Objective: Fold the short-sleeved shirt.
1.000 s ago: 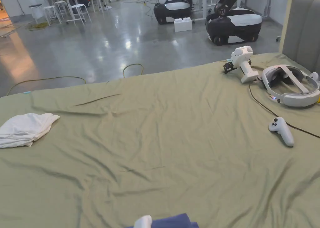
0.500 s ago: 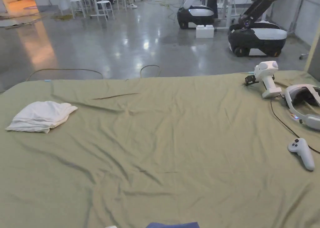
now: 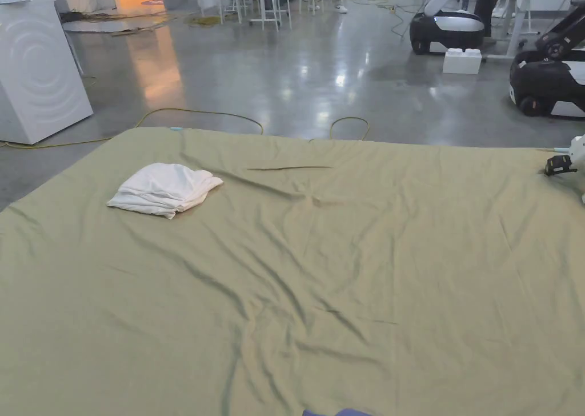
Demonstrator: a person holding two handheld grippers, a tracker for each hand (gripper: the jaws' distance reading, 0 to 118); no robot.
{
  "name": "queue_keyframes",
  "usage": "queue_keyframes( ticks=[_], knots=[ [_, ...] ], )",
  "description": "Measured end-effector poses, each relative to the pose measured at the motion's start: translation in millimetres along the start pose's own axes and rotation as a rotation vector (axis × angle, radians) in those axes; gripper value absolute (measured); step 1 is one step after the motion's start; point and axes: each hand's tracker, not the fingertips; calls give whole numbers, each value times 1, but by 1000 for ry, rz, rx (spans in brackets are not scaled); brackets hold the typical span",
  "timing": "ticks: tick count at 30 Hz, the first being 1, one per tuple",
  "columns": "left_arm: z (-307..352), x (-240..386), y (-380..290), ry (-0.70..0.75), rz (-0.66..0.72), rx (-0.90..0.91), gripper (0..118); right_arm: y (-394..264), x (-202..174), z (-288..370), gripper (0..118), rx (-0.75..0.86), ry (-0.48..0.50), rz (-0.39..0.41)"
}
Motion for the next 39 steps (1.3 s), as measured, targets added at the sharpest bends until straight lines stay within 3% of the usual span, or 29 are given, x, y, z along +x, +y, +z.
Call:
queue_keyframes(
  ticks=[2,5,10,13,14,17,20,24,26,29,33,36,39],
  knots=[
    [-27,3,-2,51,-34,-108,87,1,5,1,0,-11,28,-49],
    [-51,13,-9,64,-115,-145,27,2,9,-1,0,-13,36,-64],
    [-39,12,-1,55,-50,-128,24,-3,7,12,0,11,54,-66],
    [6,14,14,-126,77,-44,23,-8,13,43,0,82,230,-212],
    [28,10,26,-115,80,-16,23,-12,15,53,0,121,283,-255],
    [94,-10,81,85,-29,101,23,-21,18,69,0,162,327,-324],
    [146,-39,141,254,-11,158,23,-30,21,74,0,170,318,-330],
    [173,-58,196,472,-109,229,23,-40,23,75,0,201,330,-326],
    [172,-68,217,579,-72,237,23,-42,24,76,0,201,329,-344],
    [165,-77,233,697,-81,283,27,-44,27,77,0,195,314,-338],
    [168,-55,231,724,-124,330,90,-40,30,87,0,206,264,-307],
    [183,-17,218,723,-278,408,91,-30,34,105,0,278,229,-275],
    [200,43,202,564,-454,493,91,-11,33,134,0,370,192,-220]
  ],
)
